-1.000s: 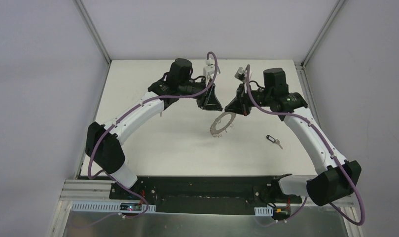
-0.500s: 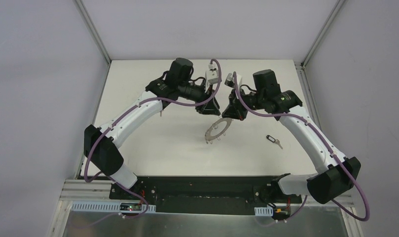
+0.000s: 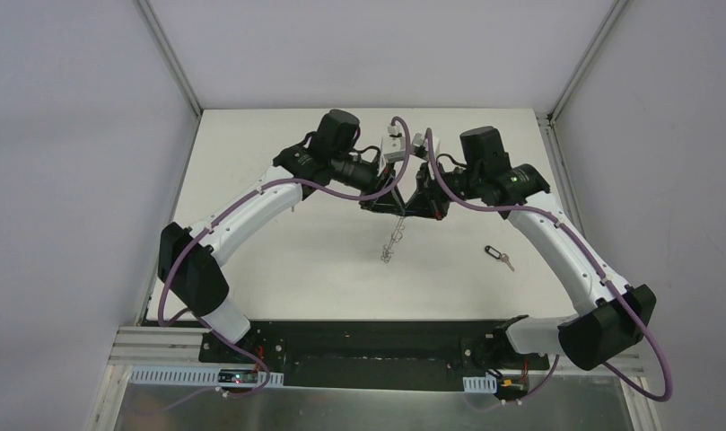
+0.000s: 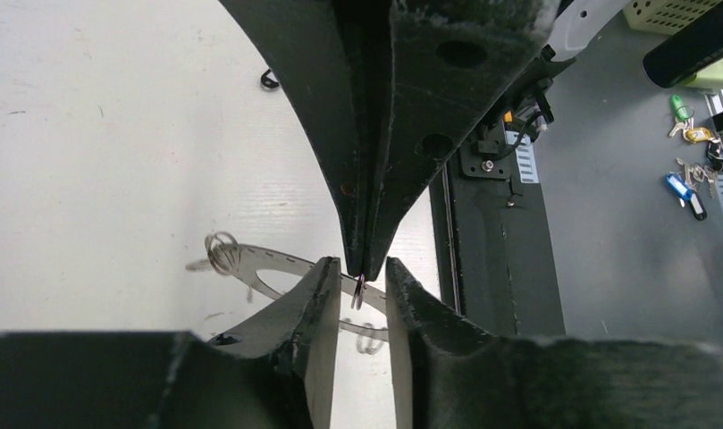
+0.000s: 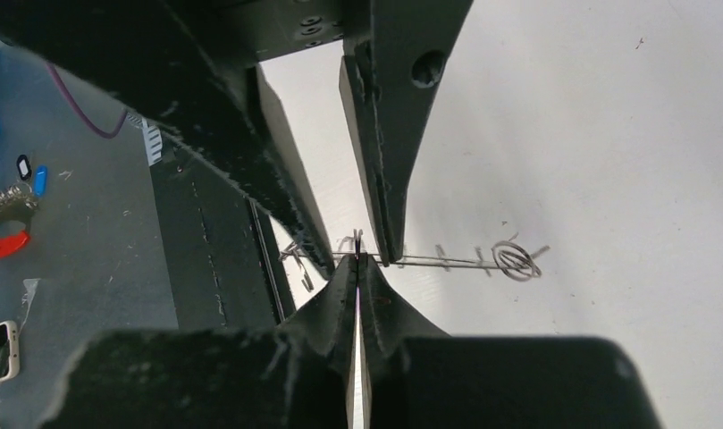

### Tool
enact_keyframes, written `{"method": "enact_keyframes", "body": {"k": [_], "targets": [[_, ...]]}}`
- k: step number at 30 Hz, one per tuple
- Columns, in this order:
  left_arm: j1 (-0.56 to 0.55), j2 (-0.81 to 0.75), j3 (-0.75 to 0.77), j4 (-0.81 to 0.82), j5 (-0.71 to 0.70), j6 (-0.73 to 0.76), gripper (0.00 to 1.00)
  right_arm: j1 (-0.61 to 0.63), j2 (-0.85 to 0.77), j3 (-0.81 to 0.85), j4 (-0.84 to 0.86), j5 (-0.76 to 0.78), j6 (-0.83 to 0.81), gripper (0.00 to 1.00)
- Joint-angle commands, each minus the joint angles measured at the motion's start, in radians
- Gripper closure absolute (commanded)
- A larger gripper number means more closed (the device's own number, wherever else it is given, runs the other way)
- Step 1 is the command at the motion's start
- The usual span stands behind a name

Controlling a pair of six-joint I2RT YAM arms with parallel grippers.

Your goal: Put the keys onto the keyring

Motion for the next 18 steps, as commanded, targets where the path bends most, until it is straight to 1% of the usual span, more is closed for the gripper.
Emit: {"method": "enact_keyframes", "body": {"k": [1,8,13,16,18], "targets": [[-0.009,0.003,0.016,-0.042,0.048,0.081,0.78,0.004,-0.009,0.03,0.021,-0.053,0.013,1.0],[-0.009,0.004,0.031,-0.106,0.064,0.144,0.88,0.003,-0.012,0.027,0.017,-0.047,0.01,1.0],[-0.011,0.011,0.044,-0.13,0.071,0.155,0.98,0.001,-0.01,0.029,0.019,-0.052,0.011,1.0],[-0.011,0.013,0.049,-0.159,0.068,0.178,0.98,-0.004,-0.01,0.03,0.017,-0.051,0.011,1.0],[-0.011,0.012,0.051,-0.178,0.072,0.194,0.97,-0.007,-0.007,0.029,0.017,-0.05,0.01,1.0]]}}
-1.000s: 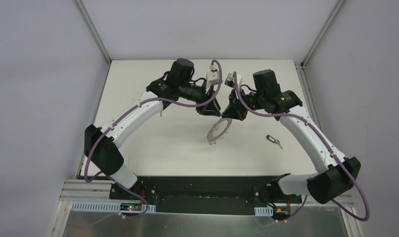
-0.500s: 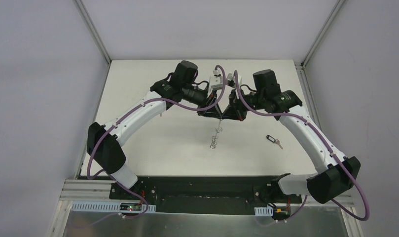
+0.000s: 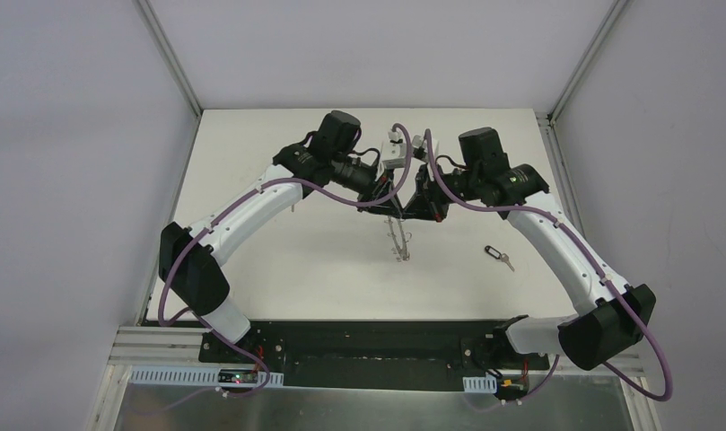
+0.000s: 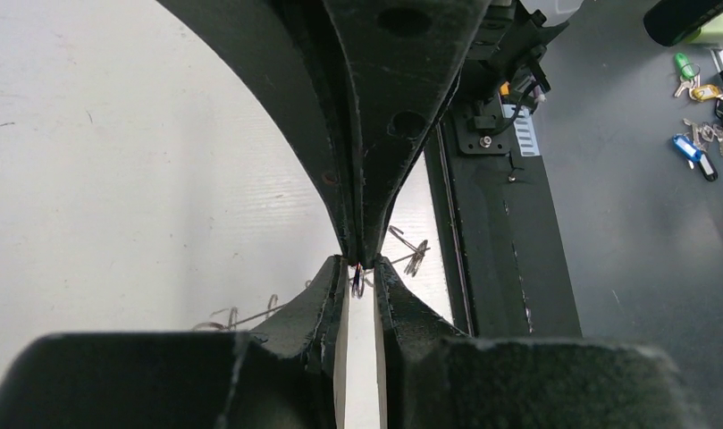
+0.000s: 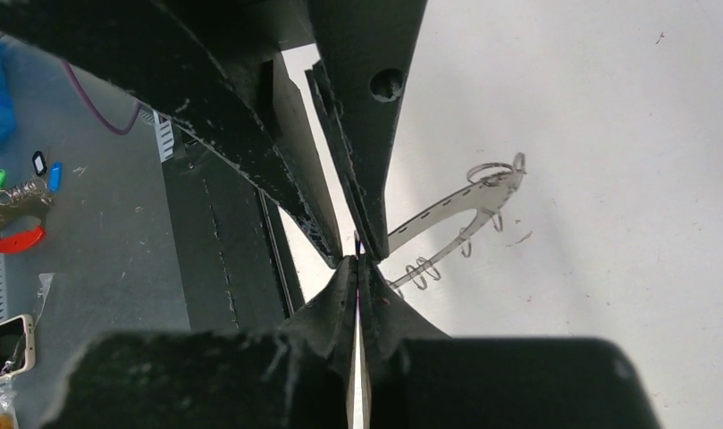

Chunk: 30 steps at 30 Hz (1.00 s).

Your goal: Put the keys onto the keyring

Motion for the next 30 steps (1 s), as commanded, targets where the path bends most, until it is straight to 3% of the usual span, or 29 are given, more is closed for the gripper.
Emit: {"method": "enact_keyframes", "body": {"k": [1,11,17,30], "targets": [[-0.01,0.002,0.032,-0.094,0.041,0.072,0.96,-0.009,-0.008,0.029,0.032,-0.037,0.003,1.0],[-0.01,0.024,0.073,-0.189,0.054,0.126,1.0,-0.013,-0.004,0.026,0.032,-0.042,0.001,1.0],[-0.01,0.035,0.09,-0.238,0.071,0.159,0.9,-0.017,-0.004,0.027,0.032,-0.043,0.001,1.0],[-0.01,0.046,0.089,-0.109,0.073,0.04,0.91,-0.016,-0.003,0.02,0.038,-0.051,0.005,1.0]]}}
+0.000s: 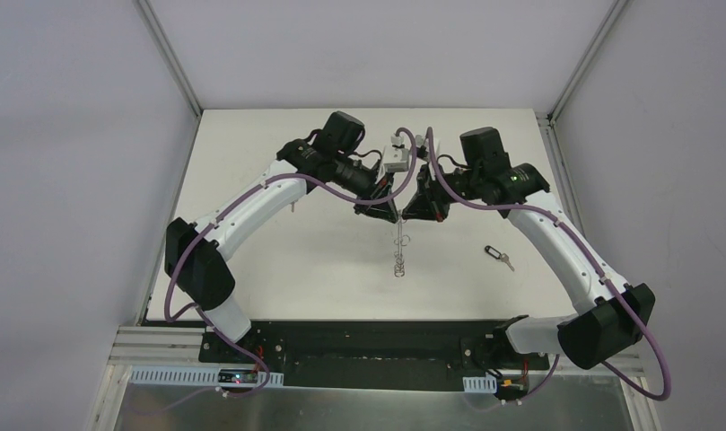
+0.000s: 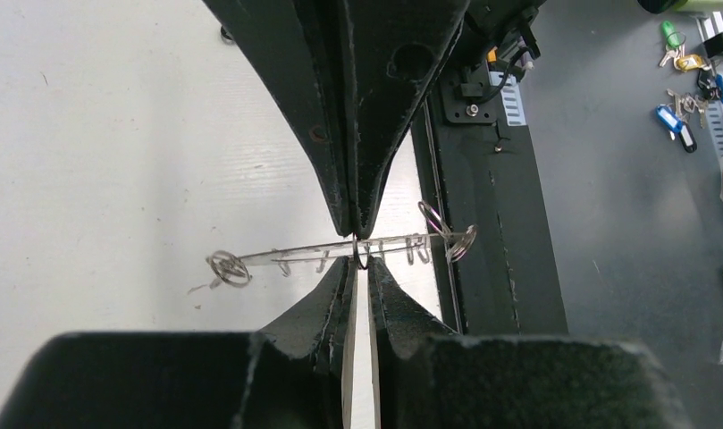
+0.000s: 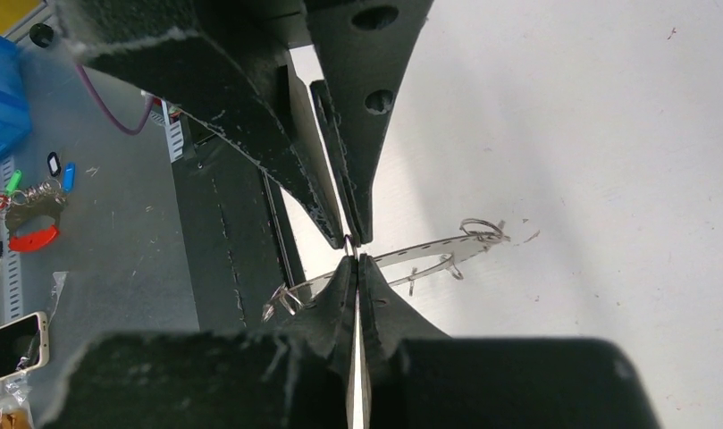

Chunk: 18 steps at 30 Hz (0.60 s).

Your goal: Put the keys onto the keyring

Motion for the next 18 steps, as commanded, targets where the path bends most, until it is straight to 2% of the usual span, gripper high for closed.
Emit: {"method": "enact_keyframes", "body": {"k": [1,15,18], "targets": [[-0.011,0.009,0.031,0.064,0.07,-0.067,0.91,-0.008,-0.009,0.018,0.048,-0.023,0.005,1.0],[-0.013,0.019,0.006,0.154,0.09,-0.17,0.88,-0.009,-0.021,0.004,0.065,-0.007,0.016,1.0],[-0.013,0.02,0.007,0.156,0.091,-0.176,0.92,-0.007,-0.023,0.005,0.068,-0.005,0.019,1.0]]}}
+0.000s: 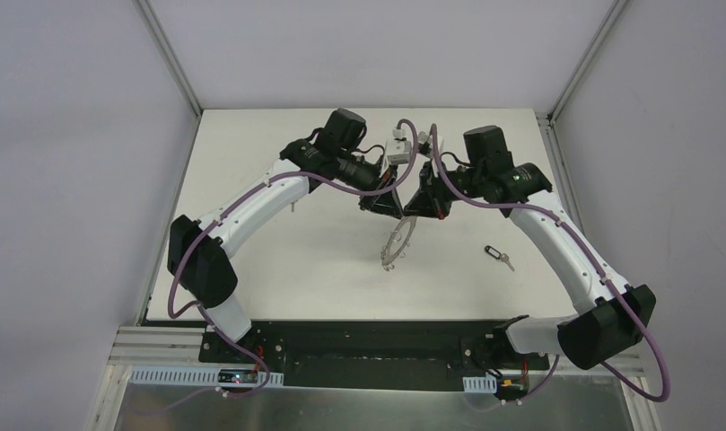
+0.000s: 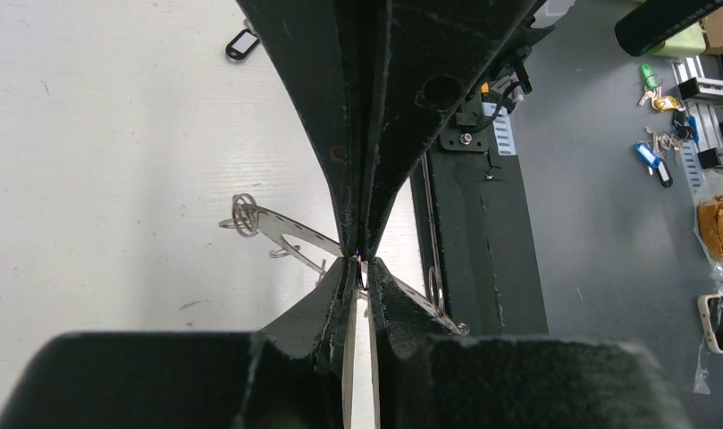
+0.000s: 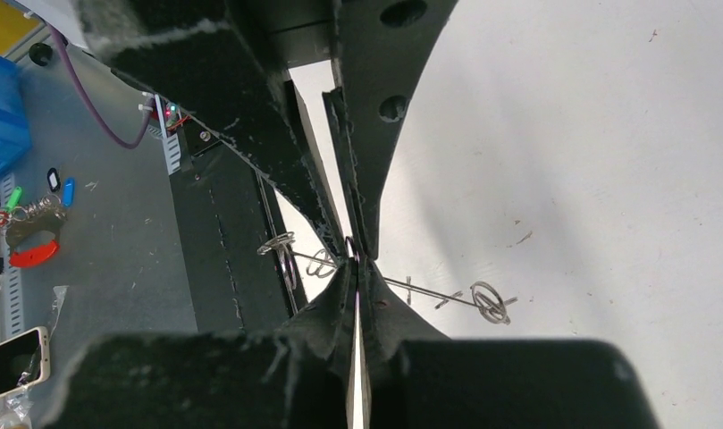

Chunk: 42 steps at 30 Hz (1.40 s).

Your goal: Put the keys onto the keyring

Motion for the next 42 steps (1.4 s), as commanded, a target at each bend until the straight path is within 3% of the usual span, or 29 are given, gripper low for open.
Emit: {"method": "enact_keyframes", "body": {"k": [1,3,9,11,14,18,21,25,32,42], "targets": [[-0.014,0.001,0.007,0.055,0.072,-0.042,0.95,0.006,-0.022,0.004,0.051,-0.006,-0.005,1.0],[-0.014,0.002,0.005,0.05,0.072,-0.041,1.0,0.005,-0.022,0.004,0.053,-0.004,-0.004,1.0],[-0.013,-0.008,0.0,0.037,0.045,-0.074,1.0,0.0,-0.033,0.0,0.068,0.008,0.018,1.0],[-0.008,-0.029,-0.019,0.078,0.034,-0.106,1.0,-0.01,-0.047,-0.011,0.09,0.013,0.049,0.94],[0.015,-0.078,-0.102,0.289,0.046,-0.276,1.0,-0.044,-0.097,-0.057,0.153,0.006,0.111,0.78],[0.05,-0.105,-0.223,0.704,0.057,-0.664,1.0,-0.132,-0.181,-0.143,0.269,-0.059,0.196,0.63],[0.054,-0.113,-0.313,0.985,0.053,-0.921,1.0,-0.18,-0.215,-0.165,0.278,-0.115,0.211,0.61],[0.054,-0.113,-0.37,1.157,0.018,-1.114,1.0,-0.218,-0.238,-0.188,0.282,-0.161,0.227,0.62],[0.052,-0.098,-0.415,1.316,-0.012,-1.242,1.0,-0.236,-0.209,-0.22,0.378,-0.204,0.316,0.65],[0.047,-0.097,-0.421,1.313,-0.005,-1.225,1.0,-0.241,-0.156,-0.209,0.484,-0.265,0.415,0.65]]}}
